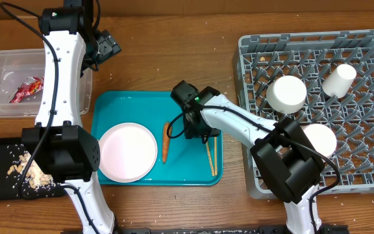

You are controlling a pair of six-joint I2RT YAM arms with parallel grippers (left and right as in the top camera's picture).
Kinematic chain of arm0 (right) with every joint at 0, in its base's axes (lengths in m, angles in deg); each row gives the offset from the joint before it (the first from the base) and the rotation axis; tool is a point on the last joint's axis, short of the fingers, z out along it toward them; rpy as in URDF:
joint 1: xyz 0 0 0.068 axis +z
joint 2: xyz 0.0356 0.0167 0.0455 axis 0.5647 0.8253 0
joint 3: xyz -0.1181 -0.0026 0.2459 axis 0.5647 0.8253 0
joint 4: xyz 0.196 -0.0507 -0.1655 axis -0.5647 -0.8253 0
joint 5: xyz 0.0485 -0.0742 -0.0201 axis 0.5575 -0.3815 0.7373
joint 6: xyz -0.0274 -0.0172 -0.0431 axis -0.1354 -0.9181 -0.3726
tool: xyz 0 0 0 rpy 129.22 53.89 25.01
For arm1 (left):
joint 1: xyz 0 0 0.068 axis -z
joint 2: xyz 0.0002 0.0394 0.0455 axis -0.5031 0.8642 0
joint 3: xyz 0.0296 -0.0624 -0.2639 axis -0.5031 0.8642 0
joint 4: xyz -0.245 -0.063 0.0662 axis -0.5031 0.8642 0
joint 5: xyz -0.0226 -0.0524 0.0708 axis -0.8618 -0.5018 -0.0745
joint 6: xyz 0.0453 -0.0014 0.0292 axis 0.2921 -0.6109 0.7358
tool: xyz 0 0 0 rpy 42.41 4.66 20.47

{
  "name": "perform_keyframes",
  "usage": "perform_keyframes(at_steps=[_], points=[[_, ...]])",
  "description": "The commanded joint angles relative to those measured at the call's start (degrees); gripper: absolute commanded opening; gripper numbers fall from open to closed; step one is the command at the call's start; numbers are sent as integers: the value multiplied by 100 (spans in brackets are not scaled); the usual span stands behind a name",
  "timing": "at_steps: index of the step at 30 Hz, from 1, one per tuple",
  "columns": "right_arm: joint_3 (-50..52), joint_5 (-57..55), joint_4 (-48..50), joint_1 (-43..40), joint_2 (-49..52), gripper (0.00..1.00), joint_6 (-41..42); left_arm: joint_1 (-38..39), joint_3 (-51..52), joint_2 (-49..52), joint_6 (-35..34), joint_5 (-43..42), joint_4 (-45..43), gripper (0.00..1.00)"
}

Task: Sort waste into correct bins and load items into the dishwasher
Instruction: 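Move the right gripper to the chopsticks on the tray and grasp them, then carry the chopsticks right into the rack and release them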

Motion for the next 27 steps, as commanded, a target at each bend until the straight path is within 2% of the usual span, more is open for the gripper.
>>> perform_keyframes(at_steps=[1, 4, 9, 16, 23, 27], points=[[28, -133, -13, -11, 28, 32, -26, 39, 22, -221, -59, -4, -7, 100], [28, -118, -39, -11, 28, 16, -2, 39, 22, -221, -59, -4, -7, 100], [-55, -20, -164, -11, 26, 4, 17, 39, 22, -221, -59, -4, -7, 100], [-739, -39, -839, -74, -118, 4, 52, 39, 22, -221, -59, -4, -4, 100], [-1681, -748, -1814, -439, -721, 4, -79, 39, 22, -221, -59, -4, -7, 100], [-2129, -754, -2006, -1051, -1178, 4, -737, 39, 22, -221, -59, -4, -7, 100]])
